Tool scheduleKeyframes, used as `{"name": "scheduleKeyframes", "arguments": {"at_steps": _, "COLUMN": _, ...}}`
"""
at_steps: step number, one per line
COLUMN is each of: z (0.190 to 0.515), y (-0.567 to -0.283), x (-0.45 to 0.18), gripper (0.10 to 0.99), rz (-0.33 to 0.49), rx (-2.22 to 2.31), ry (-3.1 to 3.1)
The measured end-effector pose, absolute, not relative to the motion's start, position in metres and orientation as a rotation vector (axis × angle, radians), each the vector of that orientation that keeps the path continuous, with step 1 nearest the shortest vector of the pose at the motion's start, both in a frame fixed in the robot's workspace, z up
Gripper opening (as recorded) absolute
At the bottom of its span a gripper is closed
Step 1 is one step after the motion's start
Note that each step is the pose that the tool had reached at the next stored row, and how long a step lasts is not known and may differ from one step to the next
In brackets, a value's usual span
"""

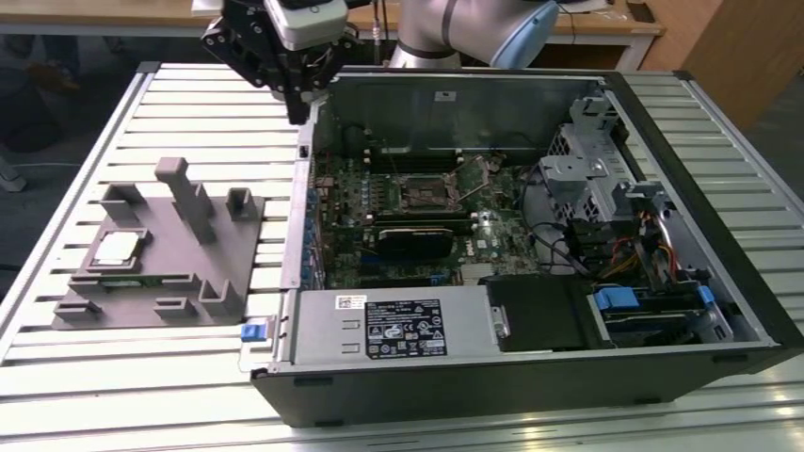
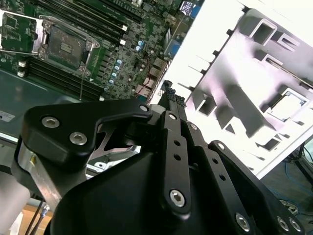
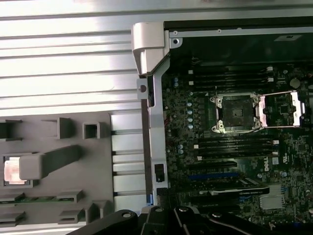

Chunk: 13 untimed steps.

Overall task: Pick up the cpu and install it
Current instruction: 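Reach for the cpu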

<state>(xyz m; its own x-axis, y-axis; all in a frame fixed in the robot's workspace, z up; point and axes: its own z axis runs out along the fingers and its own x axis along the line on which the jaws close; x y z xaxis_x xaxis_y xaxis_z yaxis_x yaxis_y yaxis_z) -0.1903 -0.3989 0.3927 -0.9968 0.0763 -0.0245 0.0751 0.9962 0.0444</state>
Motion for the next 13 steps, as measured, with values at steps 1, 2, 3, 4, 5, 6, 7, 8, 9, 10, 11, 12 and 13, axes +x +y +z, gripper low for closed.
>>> {"name": "scheduleKeyframes", "arguments": {"at_steps": 1, "z": 0.3927, "y": -0.3989, "x": -0.1909, "gripper": 0.106, "rz": 0.068, "rx": 0.118, "ry": 3.112}}
{"name": "scheduleKeyframes", "arguments": {"at_steps": 2, "z": 0.3927, "y": -0.3989, "x": -0.1915, "gripper": 0.106, "rz": 0.068, "rx": 0.118, "ry": 3.112}}
{"name": "scheduleKeyframes", "arguments": {"at_steps": 3, "z": 0.3927, "y": -0.3989, "x": -0.1921, "gripper": 0.106, "rz": 0.068, "rx": 0.118, "ry": 3.112}}
{"name": "scheduleKeyframes", "arguments": {"at_steps": 4, "z": 0.3926, "y": -0.3989, "x": -0.1928, "gripper": 0.106, "rz": 0.068, "rx": 0.118, "ry": 3.112}}
{"name": "scheduleKeyframes", "arguments": {"at_steps": 5, "z": 0.3927, "y": -0.3989, "x": -0.1933, "gripper": 0.106, "rz": 0.068, "rx": 0.118, "ry": 3.112}}
{"name": "scheduleKeyframes", "arguments": {"at_steps": 6, "z": 0.3927, "y": -0.3989, "x": -0.1939, "gripper": 0.106, "rz": 0.068, "rx": 0.118, "ry": 3.113}}
{"name": "scheduleKeyframes", "arguments": {"at_steps": 7, "z": 0.3927, "y": -0.3989, "x": -0.1945, "gripper": 0.106, "rz": 0.068, "rx": 0.118, "ry": 3.112}}
{"name": "scheduleKeyframes", "arguments": {"at_steps": 8, "z": 0.3927, "y": -0.3989, "x": -0.1951, "gripper": 0.106, "rz": 0.068, "rx": 0.118, "ry": 3.112}}
{"name": "scheduleKeyframes", "arguments": {"at_steps": 9, "z": 0.3927, "y": -0.3989, "x": -0.1956, "gripper": 0.106, "rz": 0.068, "rx": 0.118, "ry": 3.113}}
{"name": "scheduleKeyframes", "arguments": {"at_steps": 10, "z": 0.3926, "y": -0.3989, "x": -0.1962, "gripper": 0.106, "rz": 0.068, "rx": 0.118, "ry": 3.112}}
{"name": "scheduleKeyframes", "arguments": {"at_steps": 11, "z": 0.3926, "y": -0.3989, "x": -0.1969, "gripper": 0.106, "rz": 0.068, "rx": 0.118, "ry": 3.112}}
{"name": "scheduleKeyframes", "arguments": {"at_steps": 12, "z": 0.3927, "y": -0.399, "x": -0.1974, "gripper": 0.106, "rz": 0.068, "rx": 0.118, "ry": 3.113}}
{"name": "scheduleKeyframes", "arguments": {"at_steps": 13, "z": 0.3927, "y": -0.3989, "x": -0.198, "gripper": 0.106, "rz": 0.068, "rx": 0.118, "ry": 3.113}}
